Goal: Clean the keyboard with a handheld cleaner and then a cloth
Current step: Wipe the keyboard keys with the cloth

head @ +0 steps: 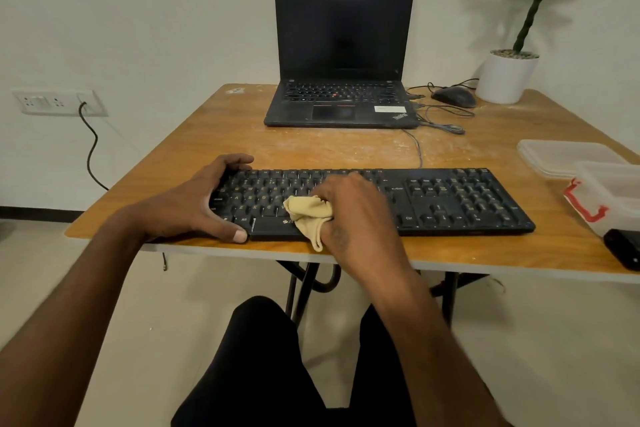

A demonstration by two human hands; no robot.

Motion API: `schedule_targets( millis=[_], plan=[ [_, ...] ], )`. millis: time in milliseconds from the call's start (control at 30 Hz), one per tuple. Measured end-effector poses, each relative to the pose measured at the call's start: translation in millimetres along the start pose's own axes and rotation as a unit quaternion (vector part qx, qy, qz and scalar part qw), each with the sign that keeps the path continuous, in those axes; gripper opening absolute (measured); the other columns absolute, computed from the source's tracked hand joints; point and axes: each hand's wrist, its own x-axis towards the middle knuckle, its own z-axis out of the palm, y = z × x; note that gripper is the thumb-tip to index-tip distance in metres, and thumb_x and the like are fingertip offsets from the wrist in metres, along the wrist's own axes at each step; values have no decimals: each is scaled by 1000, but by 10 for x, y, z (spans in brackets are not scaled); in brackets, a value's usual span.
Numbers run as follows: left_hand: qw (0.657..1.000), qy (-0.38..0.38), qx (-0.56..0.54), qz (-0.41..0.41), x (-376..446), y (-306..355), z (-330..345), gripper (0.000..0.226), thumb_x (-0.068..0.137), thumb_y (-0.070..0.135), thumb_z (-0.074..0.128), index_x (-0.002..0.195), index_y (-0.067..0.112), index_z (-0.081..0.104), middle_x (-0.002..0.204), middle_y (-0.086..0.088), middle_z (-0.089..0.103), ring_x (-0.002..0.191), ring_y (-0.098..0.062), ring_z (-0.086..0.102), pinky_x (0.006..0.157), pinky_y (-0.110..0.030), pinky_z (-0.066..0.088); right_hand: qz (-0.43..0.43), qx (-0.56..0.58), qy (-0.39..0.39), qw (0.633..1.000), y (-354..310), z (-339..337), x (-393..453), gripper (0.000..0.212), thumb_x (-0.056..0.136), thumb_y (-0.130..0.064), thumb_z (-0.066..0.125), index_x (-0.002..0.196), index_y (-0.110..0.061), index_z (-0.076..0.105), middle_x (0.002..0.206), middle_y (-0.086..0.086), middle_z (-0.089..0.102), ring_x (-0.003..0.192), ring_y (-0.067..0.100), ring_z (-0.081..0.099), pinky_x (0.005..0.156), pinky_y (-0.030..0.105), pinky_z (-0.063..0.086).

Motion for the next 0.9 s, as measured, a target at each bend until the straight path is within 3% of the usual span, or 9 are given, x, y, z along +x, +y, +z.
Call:
schedule_targets(
  millis=[100, 233, 367, 500, 600, 767, 900],
  plan=[
    [1000, 0, 2, -1, -4, 5, -3, 120, 50, 62, 94, 148, 63, 25, 150, 28, 38, 128, 13, 48, 104, -22, 48, 25, 5, -30, 999, 119, -134, 4, 44, 83, 4, 66, 119, -21, 71, 110, -2, 67, 107, 17, 56, 81, 30, 47],
    [1000, 0, 5, 0, -6, 3, -1, 121, 50, 61, 93, 150, 61, 23, 150, 28, 37, 127, 14, 47, 100, -17, 47, 80, 16, -32, 996, 385, -415, -67, 38, 84, 4, 65, 113, -18, 74, 96, -3, 72, 85, 13, 63, 60, 23, 45],
    [1000, -1, 5, 0, -6, 13, 7, 121, 51, 60, 92, 150, 60, 23, 149, 30, 37, 125, 16, 47, 95, -11, 50, 96, -10, -25, 995, 356, -444, -84, 41, 81, 2, 67, 115, -21, 74, 97, -2, 73, 87, 16, 66, 72, 32, 55],
    [1000, 2, 4, -2, -11, 0, 6, 121, 49, 62, 92, 149, 62, 24, 148, 32, 37, 126, 15, 47, 97, -15, 48, 32, -12, -18, 999, 86, -231, -86, 32, 81, -3, 72, 108, -21, 74, 100, -4, 68, 90, 13, 58, 65, 23, 44],
    [1000, -2, 5, -5, 9, 4, -2, 121, 48, 64, 93, 147, 64, 24, 148, 30, 37, 126, 15, 48, 99, -19, 48, -3, -15, -34, 999, 2, -137, -80, 32, 83, -4, 73, 111, -20, 73, 105, -3, 65, 102, 14, 55, 77, 30, 47],
    [1000, -1, 8, -6, -5, 13, 1, 123, 48, 65, 92, 150, 61, 23, 147, 32, 37, 123, 18, 47, 96, -16, 49, 93, -35, -22, 995, 375, -448, -103, 35, 83, -1, 68, 112, -19, 73, 92, -2, 67, 74, 10, 52, 59, 23, 35],
    [1000, 0, 9, -7, -14, 20, 6, 122, 48, 64, 92, 149, 63, 23, 147, 32, 37, 123, 19, 47, 94, -15, 50, 139, -52, 24, 989, 539, -535, -110, 41, 81, -3, 70, 119, -19, 72, 98, 0, 73, 72, 12, 54, 58, 26, 40]
  ],
)
